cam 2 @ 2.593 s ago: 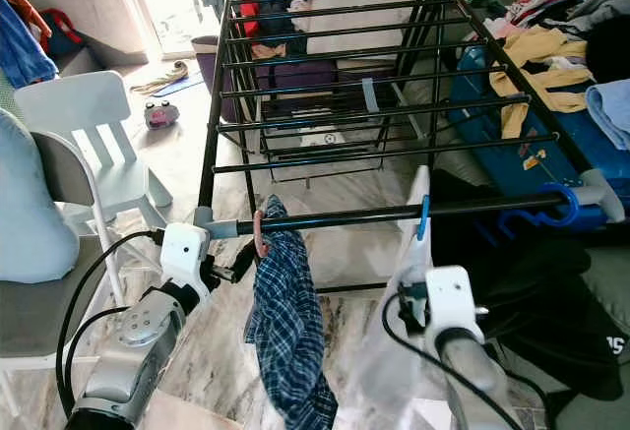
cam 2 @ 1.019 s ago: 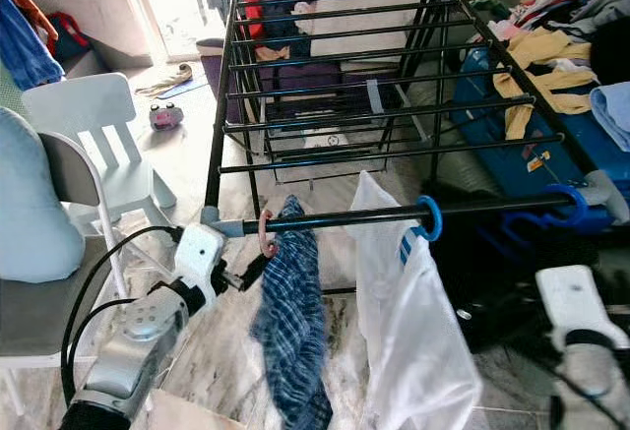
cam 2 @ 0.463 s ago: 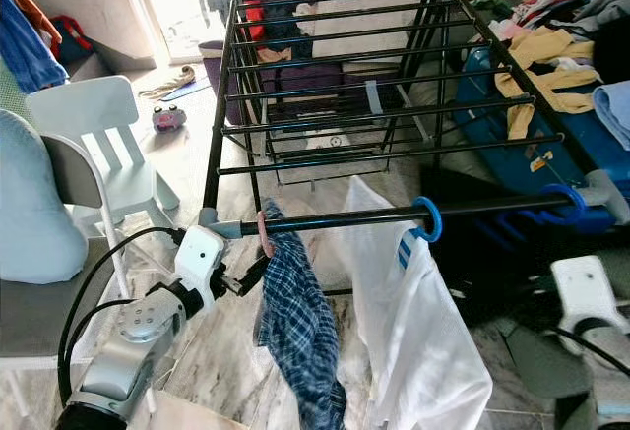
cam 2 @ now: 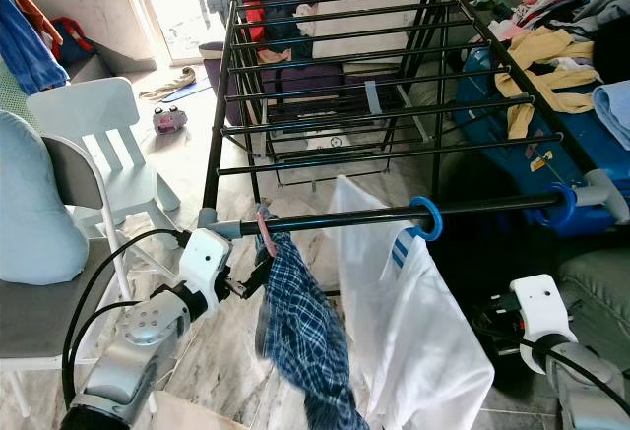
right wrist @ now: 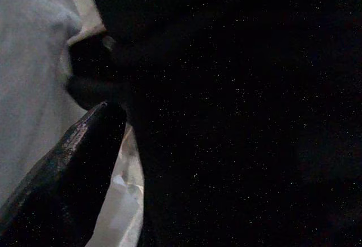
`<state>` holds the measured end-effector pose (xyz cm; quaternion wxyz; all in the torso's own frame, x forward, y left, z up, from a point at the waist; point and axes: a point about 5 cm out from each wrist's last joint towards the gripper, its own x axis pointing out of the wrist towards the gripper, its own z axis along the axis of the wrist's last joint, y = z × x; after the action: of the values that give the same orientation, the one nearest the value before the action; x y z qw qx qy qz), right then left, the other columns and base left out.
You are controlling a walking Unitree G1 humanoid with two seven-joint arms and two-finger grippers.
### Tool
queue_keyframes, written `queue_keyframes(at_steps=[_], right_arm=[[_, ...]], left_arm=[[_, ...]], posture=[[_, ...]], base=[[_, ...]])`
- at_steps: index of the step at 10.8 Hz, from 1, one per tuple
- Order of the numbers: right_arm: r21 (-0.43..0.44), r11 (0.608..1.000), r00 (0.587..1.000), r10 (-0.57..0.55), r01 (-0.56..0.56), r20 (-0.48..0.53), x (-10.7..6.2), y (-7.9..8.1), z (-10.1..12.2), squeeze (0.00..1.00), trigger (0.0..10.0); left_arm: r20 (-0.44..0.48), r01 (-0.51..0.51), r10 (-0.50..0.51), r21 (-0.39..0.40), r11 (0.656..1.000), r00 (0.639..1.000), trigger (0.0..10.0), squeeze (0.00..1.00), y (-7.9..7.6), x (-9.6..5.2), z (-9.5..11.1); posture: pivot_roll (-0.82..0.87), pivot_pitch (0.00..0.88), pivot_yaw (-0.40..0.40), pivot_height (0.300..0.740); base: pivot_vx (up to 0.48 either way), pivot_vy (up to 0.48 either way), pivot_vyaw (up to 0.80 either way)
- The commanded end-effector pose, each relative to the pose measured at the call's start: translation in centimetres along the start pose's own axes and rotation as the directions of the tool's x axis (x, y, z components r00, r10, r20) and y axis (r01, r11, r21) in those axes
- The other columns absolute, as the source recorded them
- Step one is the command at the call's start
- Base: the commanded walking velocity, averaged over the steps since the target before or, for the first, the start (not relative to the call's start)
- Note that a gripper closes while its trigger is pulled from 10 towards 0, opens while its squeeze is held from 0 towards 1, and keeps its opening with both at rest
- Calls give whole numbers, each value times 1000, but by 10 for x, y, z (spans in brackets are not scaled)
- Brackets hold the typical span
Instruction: Hang hanger
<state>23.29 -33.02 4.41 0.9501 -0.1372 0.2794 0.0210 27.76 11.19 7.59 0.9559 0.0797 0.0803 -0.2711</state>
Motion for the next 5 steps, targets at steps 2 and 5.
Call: queue_keyframes(at_steps=[2,5], right_arm=[[-21,998,998,-65,66,16,3,-4,5,0,10000],[-27,995,989,-93,97,114,8,-5,23,0,10000]], left_arm=[[24,-8,8,10,1000,1000,10000,0,3,5,8],[22,5,-6,13,1000,1000,10000,0,-2,5,6]], posture=[[-225,0,77,740],[-219,0,74,740]], base=[[0,0,0],[0,0,0]])
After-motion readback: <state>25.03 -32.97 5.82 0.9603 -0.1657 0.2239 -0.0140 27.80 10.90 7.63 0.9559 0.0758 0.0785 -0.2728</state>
